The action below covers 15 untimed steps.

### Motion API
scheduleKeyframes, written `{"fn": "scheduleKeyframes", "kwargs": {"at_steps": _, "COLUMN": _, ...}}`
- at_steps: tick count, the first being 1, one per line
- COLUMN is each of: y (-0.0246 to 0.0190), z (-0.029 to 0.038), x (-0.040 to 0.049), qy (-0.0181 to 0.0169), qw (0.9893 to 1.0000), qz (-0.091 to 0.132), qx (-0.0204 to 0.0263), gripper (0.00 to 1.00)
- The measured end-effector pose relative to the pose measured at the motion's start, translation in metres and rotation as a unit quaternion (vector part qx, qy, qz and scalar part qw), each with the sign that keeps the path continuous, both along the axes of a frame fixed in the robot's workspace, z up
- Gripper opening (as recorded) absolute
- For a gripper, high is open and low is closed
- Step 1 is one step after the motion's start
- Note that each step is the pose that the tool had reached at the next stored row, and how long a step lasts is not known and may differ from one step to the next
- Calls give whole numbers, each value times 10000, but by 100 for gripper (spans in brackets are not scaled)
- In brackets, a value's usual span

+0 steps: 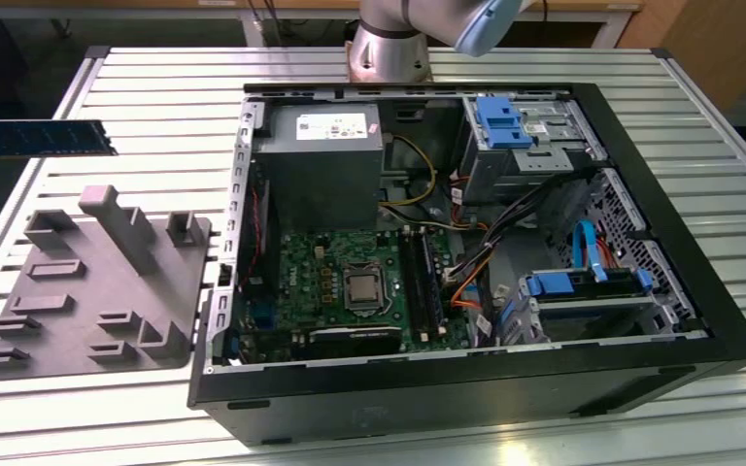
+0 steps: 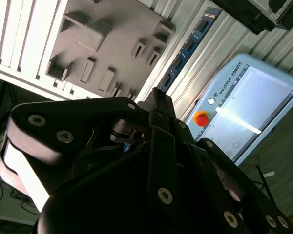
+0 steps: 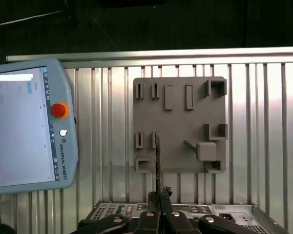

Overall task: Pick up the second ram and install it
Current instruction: 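Pick up the second ram and move it above second insertion slot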

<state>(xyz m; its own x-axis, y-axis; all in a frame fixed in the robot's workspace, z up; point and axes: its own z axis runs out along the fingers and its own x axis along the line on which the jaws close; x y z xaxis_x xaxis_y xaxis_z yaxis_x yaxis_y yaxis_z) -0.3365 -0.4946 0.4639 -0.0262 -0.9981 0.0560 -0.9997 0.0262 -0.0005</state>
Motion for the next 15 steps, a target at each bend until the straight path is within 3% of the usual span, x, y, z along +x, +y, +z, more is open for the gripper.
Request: {"fn": "scheduleKeyframes", "kwargs": {"at_steps": 15, "y": 0, "z": 0, "x": 234, "qy": 0, "qw": 10000, "qz": 0, "qx": 0, "gripper": 12}}
